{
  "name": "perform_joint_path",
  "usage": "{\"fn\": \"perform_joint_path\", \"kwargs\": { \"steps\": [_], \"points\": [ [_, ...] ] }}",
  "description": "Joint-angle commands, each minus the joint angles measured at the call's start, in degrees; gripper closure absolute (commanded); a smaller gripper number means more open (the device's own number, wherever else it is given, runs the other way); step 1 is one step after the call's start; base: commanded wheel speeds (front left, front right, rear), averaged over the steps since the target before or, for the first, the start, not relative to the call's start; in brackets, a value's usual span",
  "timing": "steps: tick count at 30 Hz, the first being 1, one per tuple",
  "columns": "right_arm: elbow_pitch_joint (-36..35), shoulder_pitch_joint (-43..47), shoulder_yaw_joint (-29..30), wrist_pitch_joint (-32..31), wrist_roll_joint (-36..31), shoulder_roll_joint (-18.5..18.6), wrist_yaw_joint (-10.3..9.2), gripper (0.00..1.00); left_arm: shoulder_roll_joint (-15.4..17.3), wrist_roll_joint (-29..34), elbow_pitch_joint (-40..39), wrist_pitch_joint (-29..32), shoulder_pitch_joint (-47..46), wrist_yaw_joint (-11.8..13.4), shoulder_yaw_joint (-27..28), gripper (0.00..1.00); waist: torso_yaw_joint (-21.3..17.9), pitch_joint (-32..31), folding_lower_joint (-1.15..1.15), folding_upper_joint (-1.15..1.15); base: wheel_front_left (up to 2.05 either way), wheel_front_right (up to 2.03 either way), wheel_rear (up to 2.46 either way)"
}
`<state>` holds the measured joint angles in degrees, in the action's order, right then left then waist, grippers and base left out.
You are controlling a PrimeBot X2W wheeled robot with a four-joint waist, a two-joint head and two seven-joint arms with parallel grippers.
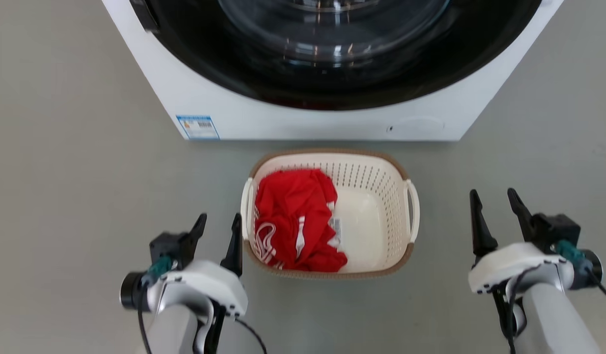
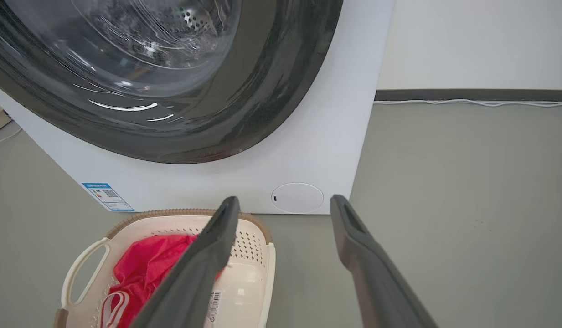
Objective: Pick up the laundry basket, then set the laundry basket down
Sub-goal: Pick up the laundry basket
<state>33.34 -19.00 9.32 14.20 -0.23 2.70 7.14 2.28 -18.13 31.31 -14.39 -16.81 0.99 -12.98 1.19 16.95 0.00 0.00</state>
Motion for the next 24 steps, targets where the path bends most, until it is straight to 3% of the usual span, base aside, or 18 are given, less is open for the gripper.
{"fn": "perform_joint_path", "kwargs": {
  "steps": [1,13,24],
  "points": [
    [1.7,-3.4,-1.0,0.8,-0.1,0.2,0.35,0.0,0.6,-1.1,0.9,-0.6,-4.3,0.4,0.9,0.0,0.2,3.8,0.0,0.0,0.0,0.0,0.0],
    [14.4,-14.9,-0.4,0.8,-2.1,0.2,0.35,0.0,0.6,-5.0,13.3,-0.6,-17.6,0.2,-4.2,0.0,0.4,13.2,0.0,0.0,0.0,0.0,0.0],
    [20.2,-21.7,-0.2,0.8,-3.6,0.2,0.35,0.0,0.6,-8.2,24.4,-0.5,-28.4,0.6,-9.4,0.0,-0.1,19.8,0.0,0.0,0.0,0.0,0.0]
  ]
}}
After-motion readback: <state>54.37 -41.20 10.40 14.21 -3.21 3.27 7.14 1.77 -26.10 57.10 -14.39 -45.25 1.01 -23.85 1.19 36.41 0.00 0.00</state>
